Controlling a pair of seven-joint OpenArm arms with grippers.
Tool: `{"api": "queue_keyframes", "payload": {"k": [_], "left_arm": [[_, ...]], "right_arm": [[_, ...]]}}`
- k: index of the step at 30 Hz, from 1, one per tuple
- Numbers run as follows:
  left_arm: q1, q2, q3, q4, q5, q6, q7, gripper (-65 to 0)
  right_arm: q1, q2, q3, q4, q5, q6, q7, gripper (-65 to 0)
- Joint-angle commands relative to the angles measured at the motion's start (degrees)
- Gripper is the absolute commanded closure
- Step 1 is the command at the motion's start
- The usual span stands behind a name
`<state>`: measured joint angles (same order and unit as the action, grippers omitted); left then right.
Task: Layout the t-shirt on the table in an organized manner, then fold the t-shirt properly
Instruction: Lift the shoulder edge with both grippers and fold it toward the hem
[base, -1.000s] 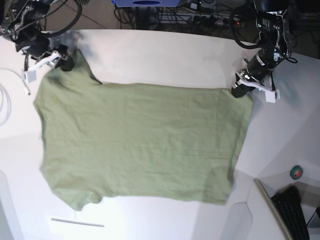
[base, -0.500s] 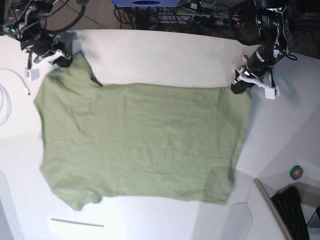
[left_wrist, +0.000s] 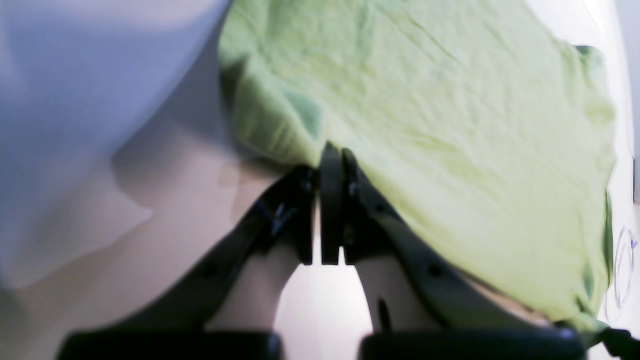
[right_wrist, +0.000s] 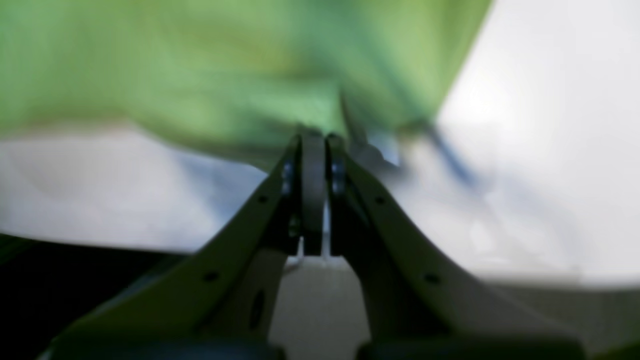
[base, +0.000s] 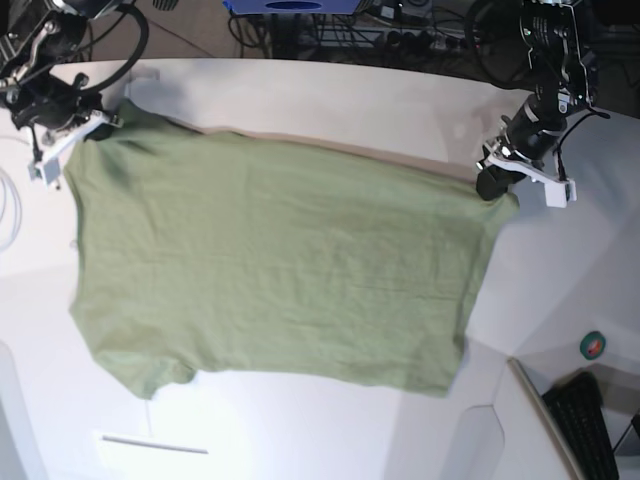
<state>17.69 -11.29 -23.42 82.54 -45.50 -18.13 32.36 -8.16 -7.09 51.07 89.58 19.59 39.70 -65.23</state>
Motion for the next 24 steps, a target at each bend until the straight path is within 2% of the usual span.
{"api": "queue_keyframes", "payload": {"k": [1,7,13,17,22,24], "left_arm": [[-1.2,-0.4,0.2,1.4,-1.1,-0.5,-1.0,0.0],[-7.5,1.5,-3.1,1.2,-0.9,-0.5,10.5,0.0],[-12.2,1.8,-3.6,0.3,-0.5,-0.4,11.1,0.0],[-15.5,1.8,-3.5,-3.9,-0.4,-0.3,11.1,0.0],[-19.3,1.5,-3.5,-9.2,-0.4,-0.3,10.8,0.0],[-21.0,1.5,-3.5,-10.9,-0.4,-0.3,10.8,0.0]], "right_arm": [[0.7,1.3,0.1,0.7,0.8,0.3,0.0,0.0],[4.8,3.9,-5.5,0.0,0.9,0.3,-0.3,0.0],[10.8,4.2,-6.1,-4.7,0.8,0.3,-0.1,0.0],[14.1,5.8,-6.5,-8.3,0.8,0.3,0.0,0.0],[16.2,7.6,-6.6,-12.2,0.8,0.3,3.3,0.0],[16.7,8.0,-6.7,-13.6,0.8,-2.2,4.4,0.0]]}}
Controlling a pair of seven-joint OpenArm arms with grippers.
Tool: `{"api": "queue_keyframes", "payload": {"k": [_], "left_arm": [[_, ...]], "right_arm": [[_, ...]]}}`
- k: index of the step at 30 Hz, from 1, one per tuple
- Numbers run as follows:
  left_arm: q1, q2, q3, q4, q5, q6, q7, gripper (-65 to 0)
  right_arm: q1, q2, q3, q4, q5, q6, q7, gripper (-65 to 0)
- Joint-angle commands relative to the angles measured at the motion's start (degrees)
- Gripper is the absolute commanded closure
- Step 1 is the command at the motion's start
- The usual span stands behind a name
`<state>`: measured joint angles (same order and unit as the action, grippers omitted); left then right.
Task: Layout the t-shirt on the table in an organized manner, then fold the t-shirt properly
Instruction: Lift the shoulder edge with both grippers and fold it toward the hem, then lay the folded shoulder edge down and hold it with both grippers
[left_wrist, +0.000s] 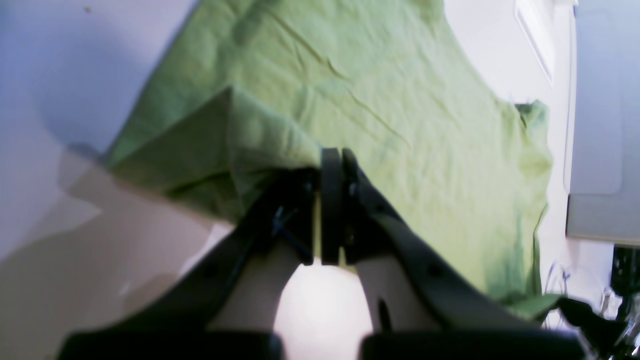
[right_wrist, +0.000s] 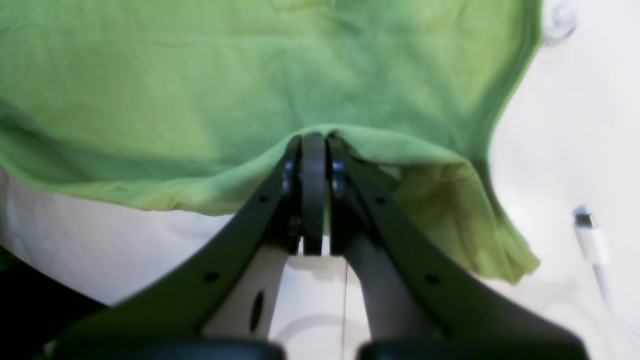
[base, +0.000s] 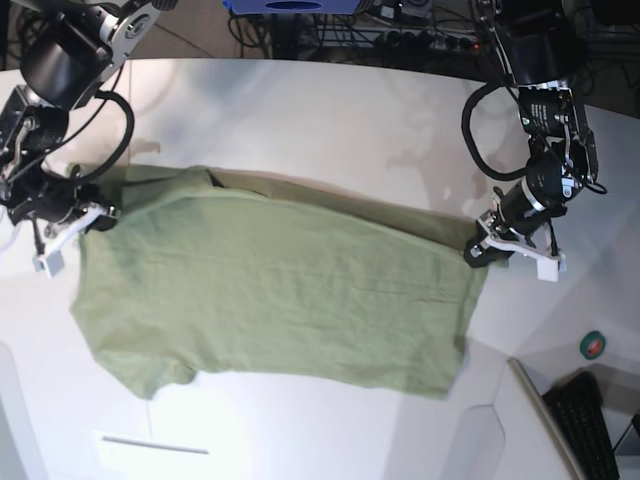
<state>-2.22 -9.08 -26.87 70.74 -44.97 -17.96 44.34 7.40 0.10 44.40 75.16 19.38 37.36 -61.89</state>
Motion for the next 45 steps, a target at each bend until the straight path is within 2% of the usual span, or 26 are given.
{"api": "queue_keyframes", "payload": {"k": [1,6,10,13,18,30,34,38,41,45], "left_arm": [[-1.9,-0.7,-0.1,0.2,-1.0,-0.5,-1.1,0.0],[-5.5,-0.7,-0.1,-2.8,-0.2,-0.5,-1.1,0.0],[-7.8,-0.4,-0.1,-3.7,6.3,-0.5,-1.1,0.0],[-8.8,-0.3,-0.1,-3.6,8.7,-0.5,-1.2,0.0],[-10.7,-0.3,-0.1,-3.6,8.8,-0.5,-1.3,0.0],[-14.5,-0.4,-0.1,-8.9,8.9,-0.5,-1.5,0.0],[-14.7,-0.4,0.3,-9.2,8.9,-0.5,-6.1,0.0],[-14.7,-0.6,5.1,-9.3,8.9,-0.3,-9.0,0.0],[-14.7,-0.6,7.0,-9.3,8.9,2.3,-10.6,0.0],[-14.8,-0.5,8.9,-9.3,8.9,2.7,-12.3,0.0]], "right_arm": [[1.6,0.8,-0.1,0.4,1.1,0.1,1.7,0.0],[2.8,1.8,-3.5,-0.7,1.1,-0.2,4.4,0.0],[4.7,2.2,-4.0,-3.7,1.1,-0.4,5.8,0.0],[5.0,3.0,-4.3,-4.1,1.1,-2.9,6.3,0.0],[5.3,3.0,-4.3,-4.2,1.2,-3.3,8.7,0.0],[6.7,3.0,-4.0,-4.2,1.2,-3.3,8.7,0.0],[6.6,3.0,-3.9,-4.2,1.2,-3.3,10.5,0.0],[6.4,3.0,-3.9,-4.2,1.2,-3.3,11.5,0.0],[6.4,3.0,-3.9,-4.2,1.2,-3.3,11.8,0.0],[6.4,3.0,-3.9,-4.3,1.2,-3.4,11.9,0.0]]}}
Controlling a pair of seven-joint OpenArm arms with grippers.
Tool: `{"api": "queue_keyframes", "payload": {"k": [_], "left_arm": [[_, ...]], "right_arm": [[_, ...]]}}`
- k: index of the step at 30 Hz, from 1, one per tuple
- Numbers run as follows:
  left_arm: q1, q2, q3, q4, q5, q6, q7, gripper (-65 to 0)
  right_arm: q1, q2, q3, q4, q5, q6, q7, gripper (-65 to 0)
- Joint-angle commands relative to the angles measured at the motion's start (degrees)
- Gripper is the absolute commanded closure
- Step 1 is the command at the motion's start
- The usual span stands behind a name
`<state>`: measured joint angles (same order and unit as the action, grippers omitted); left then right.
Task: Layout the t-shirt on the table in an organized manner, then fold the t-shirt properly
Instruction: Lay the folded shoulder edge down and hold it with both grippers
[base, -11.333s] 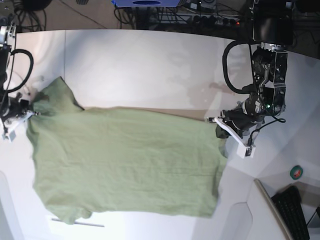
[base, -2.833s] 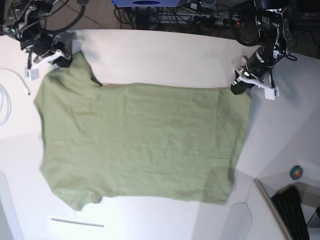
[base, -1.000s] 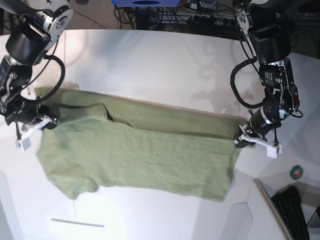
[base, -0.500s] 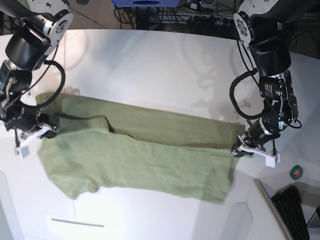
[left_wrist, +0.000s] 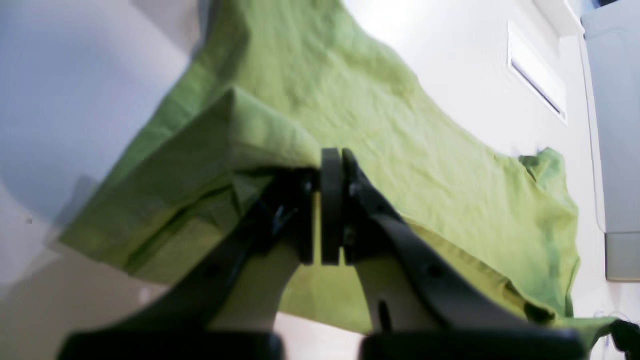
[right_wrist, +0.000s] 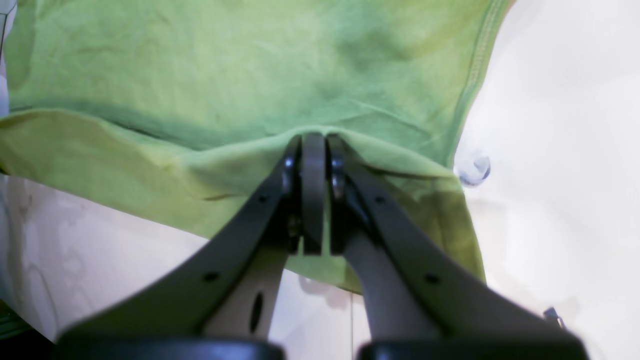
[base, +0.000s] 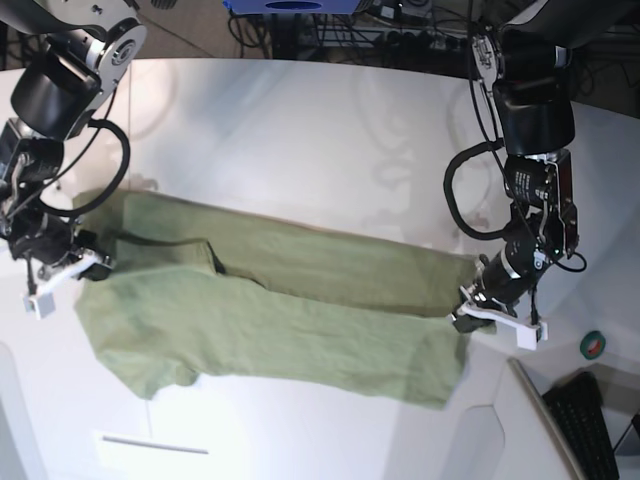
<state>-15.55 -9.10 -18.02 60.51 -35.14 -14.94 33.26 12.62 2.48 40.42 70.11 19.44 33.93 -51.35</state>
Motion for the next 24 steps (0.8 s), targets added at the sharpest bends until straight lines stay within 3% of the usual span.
{"api": "queue_keyframes", "payload": {"k": [1,9,24], "left_arm": [[-1.5,-0.5,0.0,0.9,-1.0,-0.3,-1.2,0.0],[-3.5,-0.5,-0.4,-5.3,-1.0,-0.3,-1.3,0.0],[-3.5,-0.5,-0.7,-5.5,-1.0,-0.3,-1.3,0.0]], "right_arm": [[1.2,0.6,0.1,0.8,1.1,0.0,1.6,0.0],[1.0,0.6,0.1,0.7,1.1,0.0,3.7,0.0],[1.2,0.6,0.1,-4.8,1.1,0.0,7.7,0.0]]}}
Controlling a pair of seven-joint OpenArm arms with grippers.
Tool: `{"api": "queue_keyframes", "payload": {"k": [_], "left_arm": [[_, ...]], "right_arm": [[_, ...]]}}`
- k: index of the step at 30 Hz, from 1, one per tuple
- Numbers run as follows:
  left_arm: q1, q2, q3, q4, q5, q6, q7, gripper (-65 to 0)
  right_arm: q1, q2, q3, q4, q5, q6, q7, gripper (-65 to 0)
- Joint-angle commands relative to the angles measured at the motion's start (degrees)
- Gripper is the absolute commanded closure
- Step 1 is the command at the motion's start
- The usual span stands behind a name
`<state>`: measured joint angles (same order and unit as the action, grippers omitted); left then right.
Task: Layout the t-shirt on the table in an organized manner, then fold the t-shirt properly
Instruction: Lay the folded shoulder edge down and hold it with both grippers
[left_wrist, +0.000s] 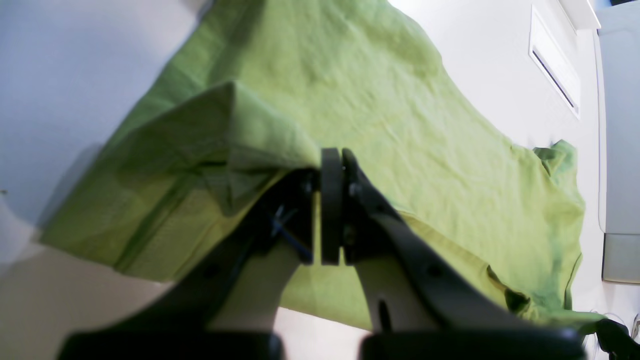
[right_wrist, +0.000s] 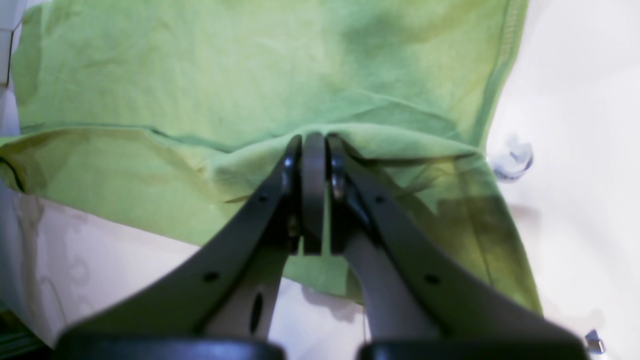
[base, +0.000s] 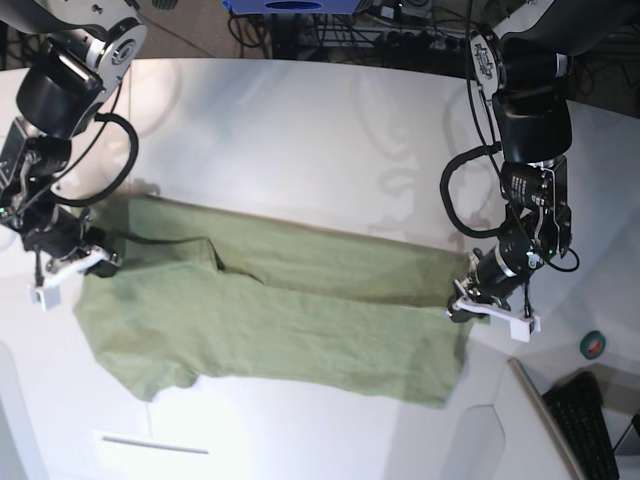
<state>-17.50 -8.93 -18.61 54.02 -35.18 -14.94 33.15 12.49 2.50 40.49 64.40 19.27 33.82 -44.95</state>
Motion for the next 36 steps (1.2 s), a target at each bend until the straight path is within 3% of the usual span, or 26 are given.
{"api": "queue_keyframes", "payload": {"k": [1,20,25,36], "left_arm": [[-1.5,-0.8,-0.1,1.0,-1.0,-0.3,-1.2,0.0],[-1.0,-0.9,-0.1,2.8,-1.0,-0.2,-1.3,0.0],[-1.0,-0.9,-0.2,2.8,-1.1,5.5,-1.3,0.0],[-1.0,-0.7,-0.2,2.7,-1.1,5.8,-1.4,0.0]], "right_arm": [[1.4,0.6,-0.1,0.9,1.3,0.2,1.3,0.0],[1.6,0.6,-0.5,1.0,1.3,0.2,1.3,0.0],[1.6,0.6,-0.5,1.0,1.3,0.2,1.3,0.0],[1.6,0.6,-0.5,0.9,1.3,0.2,1.3,0.0]]}}
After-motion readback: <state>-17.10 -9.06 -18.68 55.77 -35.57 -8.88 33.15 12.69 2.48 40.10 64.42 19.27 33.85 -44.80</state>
